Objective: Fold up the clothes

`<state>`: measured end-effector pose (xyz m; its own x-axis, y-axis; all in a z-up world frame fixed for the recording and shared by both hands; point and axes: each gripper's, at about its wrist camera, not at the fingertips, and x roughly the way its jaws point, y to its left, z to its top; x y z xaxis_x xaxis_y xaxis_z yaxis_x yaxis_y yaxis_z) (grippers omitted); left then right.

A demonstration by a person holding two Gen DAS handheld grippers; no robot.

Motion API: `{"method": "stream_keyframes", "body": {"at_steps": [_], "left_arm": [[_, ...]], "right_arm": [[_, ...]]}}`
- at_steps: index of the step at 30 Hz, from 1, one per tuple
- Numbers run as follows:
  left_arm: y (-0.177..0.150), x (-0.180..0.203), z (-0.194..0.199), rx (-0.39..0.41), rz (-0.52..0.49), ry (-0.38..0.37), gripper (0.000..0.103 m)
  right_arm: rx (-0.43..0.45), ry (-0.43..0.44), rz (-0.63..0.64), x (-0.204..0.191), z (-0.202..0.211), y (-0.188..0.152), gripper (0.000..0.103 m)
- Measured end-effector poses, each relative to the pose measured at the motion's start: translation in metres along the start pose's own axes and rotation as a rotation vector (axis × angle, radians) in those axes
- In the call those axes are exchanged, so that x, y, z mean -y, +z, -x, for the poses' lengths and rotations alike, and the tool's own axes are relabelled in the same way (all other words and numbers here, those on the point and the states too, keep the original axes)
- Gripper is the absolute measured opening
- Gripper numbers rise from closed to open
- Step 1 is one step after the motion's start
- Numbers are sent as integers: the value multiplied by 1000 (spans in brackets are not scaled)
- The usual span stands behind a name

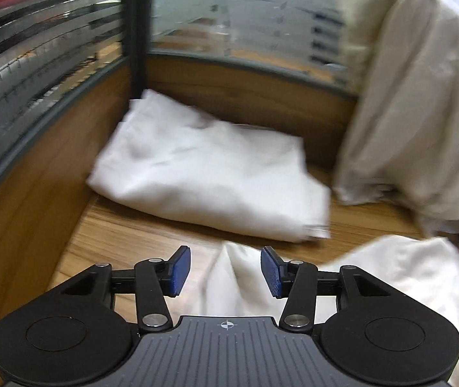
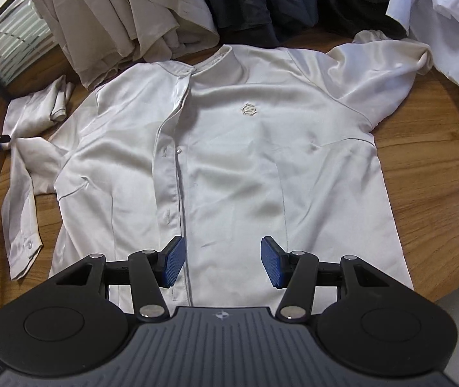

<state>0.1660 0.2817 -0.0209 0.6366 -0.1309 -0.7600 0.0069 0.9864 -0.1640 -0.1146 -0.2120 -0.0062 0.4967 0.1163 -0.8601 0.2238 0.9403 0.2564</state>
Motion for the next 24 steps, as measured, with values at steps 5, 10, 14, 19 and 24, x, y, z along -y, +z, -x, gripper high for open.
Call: {"method": "stream_keyframes", "body": {"at_steps": [5,10,14,19,24], "left_arm": [[-33,30,20,-72,12,-131,51],[-72,56,24,-163,76,-213,52],[-99,69,21,-215,148,-239,53],[-120,77,19,-197,257,-231,56],[-131,86,13,-186,374,-180,56]], "right_arm": [[38,-42,-22,15,6,8,58],[75,-75,-78,49,9,24,58],[102,-98,-154,90,2,38,58],[127,-89,-324,147,-20,53,58],[117,-71,-410,181,-45,64,58]]}}
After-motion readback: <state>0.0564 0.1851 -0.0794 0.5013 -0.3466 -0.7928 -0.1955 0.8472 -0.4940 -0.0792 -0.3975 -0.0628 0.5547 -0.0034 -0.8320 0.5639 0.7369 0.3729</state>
